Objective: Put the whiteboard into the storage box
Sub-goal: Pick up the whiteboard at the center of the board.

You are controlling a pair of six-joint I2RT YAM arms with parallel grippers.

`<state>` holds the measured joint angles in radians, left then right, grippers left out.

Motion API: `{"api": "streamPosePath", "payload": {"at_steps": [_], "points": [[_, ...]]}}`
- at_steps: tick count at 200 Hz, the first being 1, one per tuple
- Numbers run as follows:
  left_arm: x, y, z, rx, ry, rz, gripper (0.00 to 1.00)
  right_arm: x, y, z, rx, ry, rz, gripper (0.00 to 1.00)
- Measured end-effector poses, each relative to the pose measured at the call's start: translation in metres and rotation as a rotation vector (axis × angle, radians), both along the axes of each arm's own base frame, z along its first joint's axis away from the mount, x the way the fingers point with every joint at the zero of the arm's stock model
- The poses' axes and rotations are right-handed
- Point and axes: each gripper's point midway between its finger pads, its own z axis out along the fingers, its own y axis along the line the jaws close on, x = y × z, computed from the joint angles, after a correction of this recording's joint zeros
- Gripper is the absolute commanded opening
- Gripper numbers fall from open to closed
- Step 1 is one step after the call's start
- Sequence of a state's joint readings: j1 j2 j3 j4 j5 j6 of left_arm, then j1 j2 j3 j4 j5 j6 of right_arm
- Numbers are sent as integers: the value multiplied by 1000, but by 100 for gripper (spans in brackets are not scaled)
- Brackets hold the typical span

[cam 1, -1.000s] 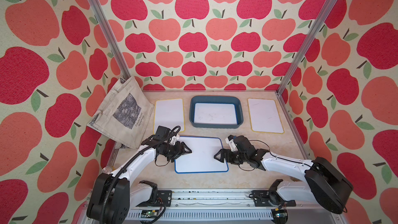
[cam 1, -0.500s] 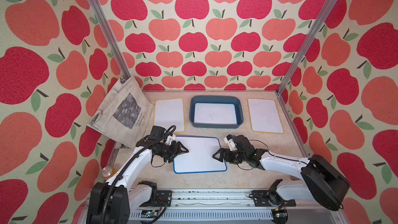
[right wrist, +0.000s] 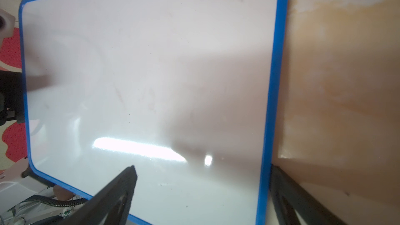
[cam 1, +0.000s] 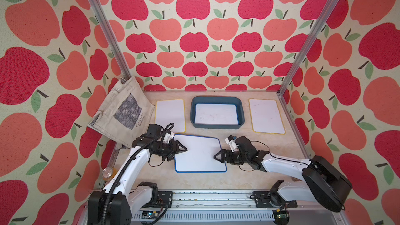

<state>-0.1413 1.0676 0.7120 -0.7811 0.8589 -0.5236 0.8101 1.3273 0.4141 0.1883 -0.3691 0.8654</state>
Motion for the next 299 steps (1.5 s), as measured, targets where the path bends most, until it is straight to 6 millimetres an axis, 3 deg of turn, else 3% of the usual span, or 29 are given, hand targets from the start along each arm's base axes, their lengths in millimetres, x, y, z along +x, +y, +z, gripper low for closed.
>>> {"api": "streamPosePath", "payload": {"at_steps": [66, 127, 163, 217, 299], "points": [[-6, 0, 1, -10, 13, -16, 45, 0, 0, 0, 6, -2, 1, 99], [-5, -4, 9, -40, 1, -29, 45, -1, -1, 2, 23, -11, 1, 99], [1, -6, 16, -49, -28, -46, 32, -5, -5, 3, 24, -11, 2, 99], [6, -8, 11, -49, -16, -64, 35, -12, -12, 3, 14, -2, 1, 99], [11, -9, 16, -53, -50, -91, 29, -13, -12, 2, 14, 5, 5, 99]]}}
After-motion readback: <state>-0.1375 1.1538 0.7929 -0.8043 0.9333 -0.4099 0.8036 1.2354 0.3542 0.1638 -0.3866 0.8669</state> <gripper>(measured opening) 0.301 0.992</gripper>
